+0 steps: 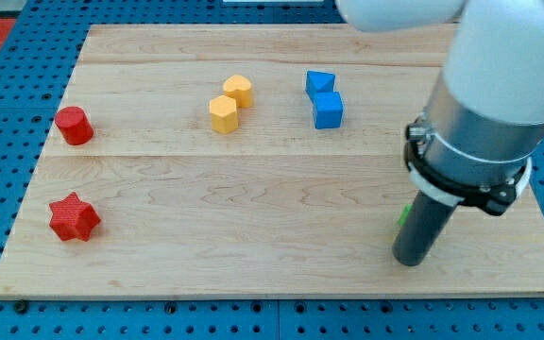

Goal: Move the green star towards the bottom center

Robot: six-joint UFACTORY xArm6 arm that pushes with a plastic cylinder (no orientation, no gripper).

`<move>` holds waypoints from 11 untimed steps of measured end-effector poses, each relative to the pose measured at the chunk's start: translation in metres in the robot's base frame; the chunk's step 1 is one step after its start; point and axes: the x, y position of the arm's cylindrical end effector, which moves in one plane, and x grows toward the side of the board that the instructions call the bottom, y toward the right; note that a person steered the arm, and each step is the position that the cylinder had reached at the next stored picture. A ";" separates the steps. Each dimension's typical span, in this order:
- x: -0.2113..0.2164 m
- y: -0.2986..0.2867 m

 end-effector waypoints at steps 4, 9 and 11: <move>-0.006 -0.055; -0.048 0.002; -0.038 -0.087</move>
